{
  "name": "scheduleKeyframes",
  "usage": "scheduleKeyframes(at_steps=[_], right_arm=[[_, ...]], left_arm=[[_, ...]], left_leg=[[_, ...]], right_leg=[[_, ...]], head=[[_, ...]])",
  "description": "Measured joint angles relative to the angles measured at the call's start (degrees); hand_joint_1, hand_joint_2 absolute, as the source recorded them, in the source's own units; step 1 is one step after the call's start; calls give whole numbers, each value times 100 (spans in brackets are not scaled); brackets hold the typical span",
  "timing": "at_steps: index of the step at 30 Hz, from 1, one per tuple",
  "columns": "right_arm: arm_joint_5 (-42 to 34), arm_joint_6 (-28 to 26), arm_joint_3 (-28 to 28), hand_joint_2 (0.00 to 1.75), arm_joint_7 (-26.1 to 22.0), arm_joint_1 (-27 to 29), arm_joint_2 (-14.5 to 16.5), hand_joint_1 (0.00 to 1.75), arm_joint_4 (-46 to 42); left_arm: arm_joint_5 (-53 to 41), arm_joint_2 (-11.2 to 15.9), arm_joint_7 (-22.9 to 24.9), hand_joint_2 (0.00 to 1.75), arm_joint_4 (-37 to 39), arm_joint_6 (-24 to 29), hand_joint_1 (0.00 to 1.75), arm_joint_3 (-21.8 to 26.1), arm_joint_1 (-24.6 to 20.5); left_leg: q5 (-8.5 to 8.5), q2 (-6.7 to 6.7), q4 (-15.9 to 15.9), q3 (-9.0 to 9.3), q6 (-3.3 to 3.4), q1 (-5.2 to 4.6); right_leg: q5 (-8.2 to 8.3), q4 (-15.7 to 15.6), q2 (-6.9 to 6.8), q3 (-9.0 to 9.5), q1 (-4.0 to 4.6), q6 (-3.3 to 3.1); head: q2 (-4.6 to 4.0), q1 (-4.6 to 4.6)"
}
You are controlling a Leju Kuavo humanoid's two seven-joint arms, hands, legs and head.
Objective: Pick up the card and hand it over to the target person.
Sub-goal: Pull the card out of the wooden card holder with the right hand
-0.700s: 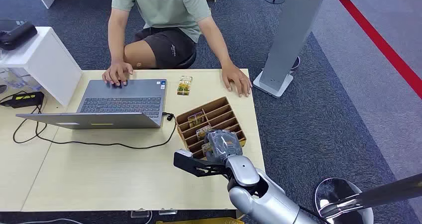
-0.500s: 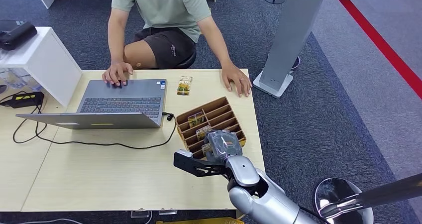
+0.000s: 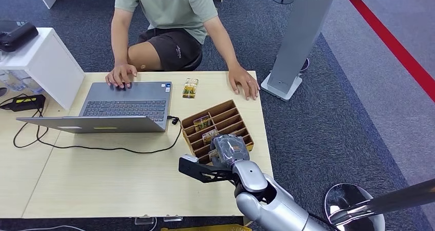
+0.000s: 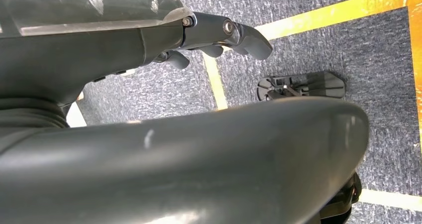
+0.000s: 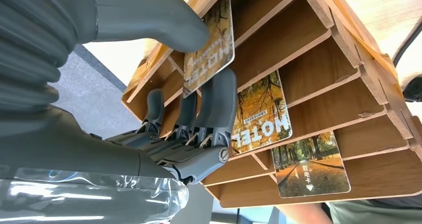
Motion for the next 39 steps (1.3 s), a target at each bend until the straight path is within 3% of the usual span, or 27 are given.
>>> scheduleKeyframes(at_steps=[3,12,17,28,34,39], right_arm=[[-22,3,11,175,-9,-7,9,129,20],[-64,-9,-9,175,-29,-2,8,130,-38],[-76,-17,-44,175,-34,1,-32,174,-116],[-56,-39,-1,175,-115,-105,-31,175,-189],[-206,-105,242,175,-528,-966,220,175,144],[-530,-284,442,175,-1066,-2220,827,175,1565]], left_arm=[[8,9,3,0,1,5,0,4,-1],[32,-4,9,0,-11,0,0,15,1],[27,-17,12,0,-16,-9,0,4,1],[39,-17,-28,0,-23,-20,0,-1,0],[-91,-19,13,0,-34,-69,0,-168,-42],[-195,-24,113,0,-33,-115,0,-308,-211]], left_leg=[[1,1,-1,0,0,0],[1,0,-1,0,0,0],[1,-2,-1,0,0,-1],[2,-2,0,-2,0,-1],[0,20,8,-11,0,-4],[15,38,3,-20,-4,-7]], right_leg=[[1,-1,1,0,0,0],[1,0,0,0,0,-1],[0,-1,-2,1,0,0],[1,1,-2,-2,-1,0],[4,14,21,-20,-4,-1],[22,20,39,-40,-7,-9]], head=[[0,0],[0,0],[0,0],[0,0],[0,0],[0,0]])
